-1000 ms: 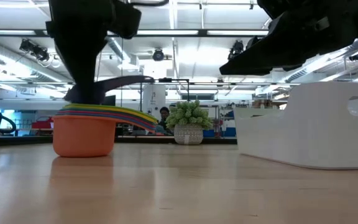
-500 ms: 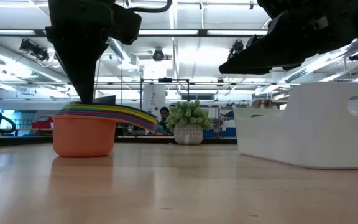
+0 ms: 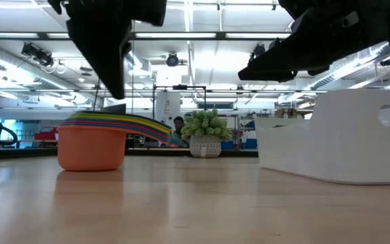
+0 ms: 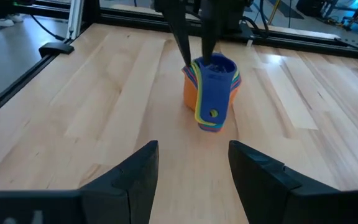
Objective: Nest measuring cups in basket
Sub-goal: Put the measuring cups into the white bin
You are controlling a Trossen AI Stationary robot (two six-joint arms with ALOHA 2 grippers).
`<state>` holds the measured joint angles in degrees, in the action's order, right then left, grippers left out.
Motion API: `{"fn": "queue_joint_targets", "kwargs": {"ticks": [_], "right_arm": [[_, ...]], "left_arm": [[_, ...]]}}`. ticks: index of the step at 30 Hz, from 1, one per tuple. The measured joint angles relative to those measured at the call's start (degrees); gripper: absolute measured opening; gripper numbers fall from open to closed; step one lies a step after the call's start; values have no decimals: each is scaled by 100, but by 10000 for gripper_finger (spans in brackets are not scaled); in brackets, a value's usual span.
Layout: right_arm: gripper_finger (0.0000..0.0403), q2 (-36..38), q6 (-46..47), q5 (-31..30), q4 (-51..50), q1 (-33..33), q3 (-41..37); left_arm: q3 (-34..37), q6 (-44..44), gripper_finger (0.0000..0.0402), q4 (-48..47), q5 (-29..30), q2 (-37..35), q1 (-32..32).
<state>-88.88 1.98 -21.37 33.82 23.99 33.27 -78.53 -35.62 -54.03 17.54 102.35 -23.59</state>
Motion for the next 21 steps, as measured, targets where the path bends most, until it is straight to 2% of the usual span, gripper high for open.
{"fn": "queue_joint_targets", "kwargs": {"ticks": [4, 6, 8, 13, 21], "right_arm": [[202, 0, -40, 2, -113, 0, 178], [202, 0, -88, -4, -120, 0, 200], [202, 0, 41, -99, -85, 0, 206], [202, -113, 504, -302, -381, -15, 447], [202, -540, 243, -469, -716, -45, 1203]], "left_arm": [[-23, 1360, 103, 169, 1009, 0, -187], [-23, 1835, 103, 137, 1585, 0, -261], [-23, 2200, 103, 108, 1909, 0, -306], [129, 2783, 103, 10, 2162, 0, -333], [660, 2883, 87, 118, 2189, -222, -553]]}}
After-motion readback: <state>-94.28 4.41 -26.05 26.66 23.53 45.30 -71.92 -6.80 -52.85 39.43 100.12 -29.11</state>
